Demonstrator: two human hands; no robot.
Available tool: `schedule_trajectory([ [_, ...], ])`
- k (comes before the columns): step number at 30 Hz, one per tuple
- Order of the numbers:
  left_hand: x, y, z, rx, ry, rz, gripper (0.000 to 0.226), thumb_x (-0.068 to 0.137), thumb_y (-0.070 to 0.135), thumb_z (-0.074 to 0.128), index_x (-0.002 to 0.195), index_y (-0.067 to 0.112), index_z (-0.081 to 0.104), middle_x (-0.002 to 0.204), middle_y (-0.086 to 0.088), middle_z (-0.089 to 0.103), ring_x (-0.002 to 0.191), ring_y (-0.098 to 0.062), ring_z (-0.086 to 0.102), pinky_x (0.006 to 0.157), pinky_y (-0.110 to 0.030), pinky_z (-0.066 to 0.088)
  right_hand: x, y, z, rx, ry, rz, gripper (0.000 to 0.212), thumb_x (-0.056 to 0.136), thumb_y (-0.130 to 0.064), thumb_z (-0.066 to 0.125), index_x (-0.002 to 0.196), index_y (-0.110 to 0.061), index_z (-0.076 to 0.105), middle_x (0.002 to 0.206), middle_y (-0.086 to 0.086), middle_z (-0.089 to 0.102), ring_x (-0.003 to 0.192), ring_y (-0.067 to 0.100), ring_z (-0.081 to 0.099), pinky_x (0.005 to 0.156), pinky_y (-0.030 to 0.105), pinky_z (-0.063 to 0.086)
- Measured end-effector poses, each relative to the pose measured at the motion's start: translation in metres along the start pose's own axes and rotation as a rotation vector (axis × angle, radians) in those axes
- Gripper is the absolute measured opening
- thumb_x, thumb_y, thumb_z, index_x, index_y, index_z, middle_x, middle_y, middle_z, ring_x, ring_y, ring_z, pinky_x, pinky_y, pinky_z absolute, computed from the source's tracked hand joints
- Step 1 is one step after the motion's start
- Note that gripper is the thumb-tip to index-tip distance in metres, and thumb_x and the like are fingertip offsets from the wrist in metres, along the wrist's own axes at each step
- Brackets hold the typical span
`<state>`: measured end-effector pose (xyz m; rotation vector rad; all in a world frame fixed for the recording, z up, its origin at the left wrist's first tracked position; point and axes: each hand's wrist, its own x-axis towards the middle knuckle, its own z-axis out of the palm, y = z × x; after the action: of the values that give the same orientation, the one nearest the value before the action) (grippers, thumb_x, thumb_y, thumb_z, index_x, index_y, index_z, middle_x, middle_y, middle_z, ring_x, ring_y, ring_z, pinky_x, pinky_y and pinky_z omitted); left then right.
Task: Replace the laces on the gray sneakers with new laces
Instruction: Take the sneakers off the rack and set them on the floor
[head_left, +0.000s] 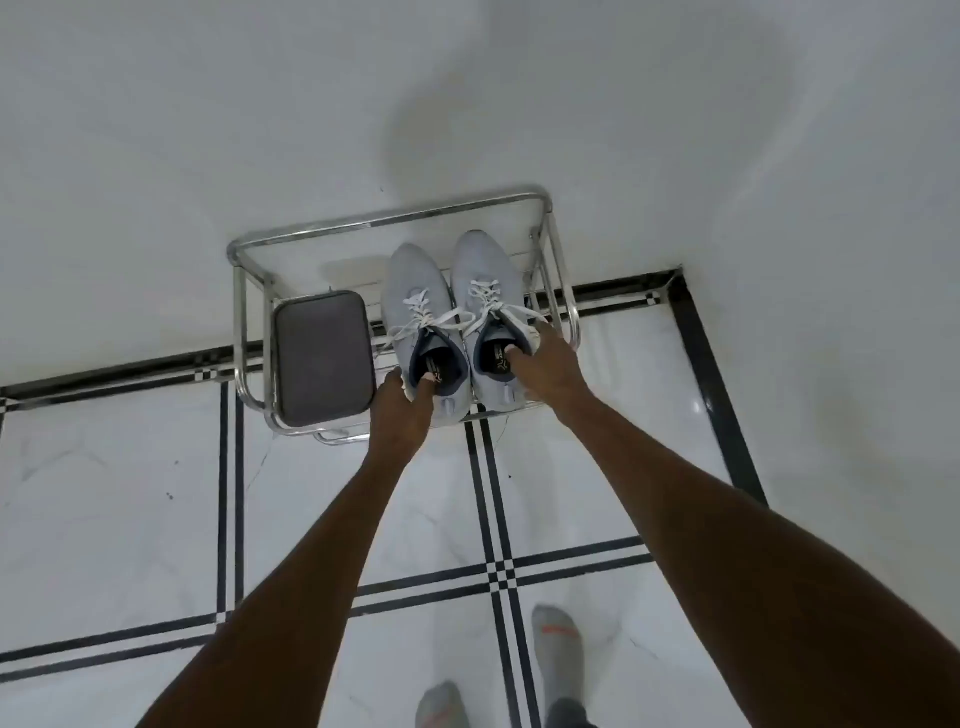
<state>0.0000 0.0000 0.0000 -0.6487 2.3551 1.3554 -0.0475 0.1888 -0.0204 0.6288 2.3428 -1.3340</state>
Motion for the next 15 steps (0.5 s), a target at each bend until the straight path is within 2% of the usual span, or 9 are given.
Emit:
schedule_trajectory([
  [2,0.013,-0.002,0.009,-0.008,0.055,0.023,0.035,0.103,0.034,0.055,0.122,0.006,0.060,0.113,-0.005,0.067,0.108,-0.027,0.062,0.085,-0.032,0.044,0.012,0.002,0.001,0.083,-0.046,0.041,0.064,0.090,-0.026,0.061,0.149,-0.020,0.039,0.135,0.009,0.055,0.124,0.035,0.055,0.095,0.054,0.054],
  [5,0.029,-0.008,0.019,-0.032,0.111,-0.040,0.027,0.096,0.031,0.062,0.110,0.007,0.065,0.103,-0.008,0.071,0.099,-0.029,0.066,0.086,-0.038,0.052,0.024,0.015,0.001,0.201,-0.109,0.117,0.063,0.091,-0.018,0.060,0.150,-0.027,0.039,0.137,0.007,0.054,0.120,0.036,0.056,0.078,0.057,0.060],
  [8,0.040,-0.010,0.021,-0.037,0.143,-0.097,0.039,0.079,0.031,0.058,0.112,0.010,0.065,0.101,-0.007,0.072,0.096,-0.033,0.067,0.087,-0.050,0.059,0.030,0.022,-0.001,0.317,-0.161,0.192,0.062,0.094,-0.014,0.062,0.149,-0.033,0.043,0.141,0.004,0.051,0.118,0.035,0.058,0.065,0.056,0.061],
  [10,0.044,-0.012,0.023,-0.037,0.157,-0.110,0.048,0.071,0.027,0.050,0.112,0.009,0.065,0.102,-0.009,0.071,0.096,-0.036,0.067,0.084,-0.054,0.060,0.032,0.022,-0.002,0.353,-0.187,0.190,0.061,0.094,-0.011,0.062,0.148,-0.032,0.046,0.141,0.004,0.051,0.117,0.036,0.059,0.061,0.056,0.061],
  [13,0.038,-0.010,0.025,-0.062,0.155,-0.126,0.031,0.079,0.010,0.052,0.108,0.006,0.064,0.101,-0.012,0.070,0.096,-0.038,0.066,0.082,-0.056,0.060,0.025,0.023,-0.003,0.321,-0.172,0.127,0.056,0.090,-0.006,0.063,0.141,-0.028,0.054,0.132,0.007,0.059,0.114,0.038,0.061,0.061,0.058,0.061],
  [15,0.027,-0.009,0.025,-0.106,0.153,-0.142,0.028,0.083,0.004,0.051,0.108,0.006,0.064,0.101,-0.012,0.069,0.092,-0.033,0.064,0.084,-0.055,0.060,0.014,0.026,-0.003,0.278,-0.137,0.078,0.057,0.086,-0.010,0.065,0.139,-0.028,0.057,0.124,0.006,0.064,0.110,0.035,0.064,0.068,0.057,0.061],
])
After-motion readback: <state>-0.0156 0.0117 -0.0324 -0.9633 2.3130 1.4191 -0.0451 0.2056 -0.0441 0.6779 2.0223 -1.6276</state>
